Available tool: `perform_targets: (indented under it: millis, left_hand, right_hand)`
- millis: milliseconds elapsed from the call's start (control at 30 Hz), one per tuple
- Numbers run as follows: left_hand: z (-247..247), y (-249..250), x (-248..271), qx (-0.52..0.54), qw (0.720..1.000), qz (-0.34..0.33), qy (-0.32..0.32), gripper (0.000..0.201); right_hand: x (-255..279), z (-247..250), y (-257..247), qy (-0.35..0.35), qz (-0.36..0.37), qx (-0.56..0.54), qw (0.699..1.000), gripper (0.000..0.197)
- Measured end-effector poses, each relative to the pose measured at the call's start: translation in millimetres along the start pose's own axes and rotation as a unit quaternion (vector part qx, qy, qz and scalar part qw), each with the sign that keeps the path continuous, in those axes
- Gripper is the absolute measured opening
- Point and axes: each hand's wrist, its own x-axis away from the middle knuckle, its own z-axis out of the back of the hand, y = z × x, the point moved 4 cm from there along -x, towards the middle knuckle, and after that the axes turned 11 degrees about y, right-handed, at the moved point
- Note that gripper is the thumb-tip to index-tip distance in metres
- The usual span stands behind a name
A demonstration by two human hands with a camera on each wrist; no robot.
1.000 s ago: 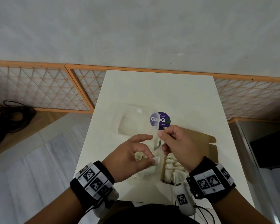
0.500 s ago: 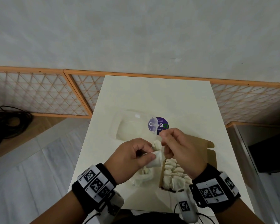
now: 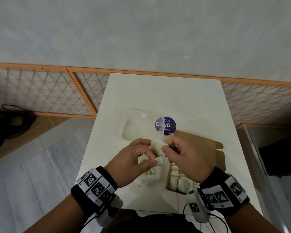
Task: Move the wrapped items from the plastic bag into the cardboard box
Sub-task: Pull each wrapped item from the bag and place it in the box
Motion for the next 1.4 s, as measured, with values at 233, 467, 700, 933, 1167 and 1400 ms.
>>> perform_targets:
  millis: [233, 467, 700, 933, 1167, 1400]
  left_hand:
    - [9, -1, 2, -0.034, 0.999, 0.0, 0.037, 0.005]
    - [26, -18, 6, 0.009, 0.993, 0.045, 0.109, 0.008]
    - [54, -28, 18, 0.003, 0.98, 0.066, 0.186, 0.014]
    - [61, -38, 33, -0.006, 0.976, 0.089, 0.196, 0.01]
    - [56, -41, 40, -0.007, 0.976, 0.096, 0.195, 0.012]
    - [58, -42, 34, -0.021, 0.978, 0.091, 0.189, 0.013]
  right_hand:
    - [0, -16, -6, -0.088, 0.081, 0.098, 0.988, 0.013]
    - [-16, -32, -10, -0.092, 0.068, 0.043, 0.993, 0.011]
    - [-46, -68, 73, -0.121, 0.025, 0.29, 0.949, 0.018]
    - [-48, -113, 141, -0.289, 0.069, 0.525, 0.797, 0.064]
    - [-51, -117, 151, -0.276, 0.07, 0.546, 0.788, 0.023]
    - [-57, -91, 131, -0.247, 0.071, 0.51, 0.821, 0.022]
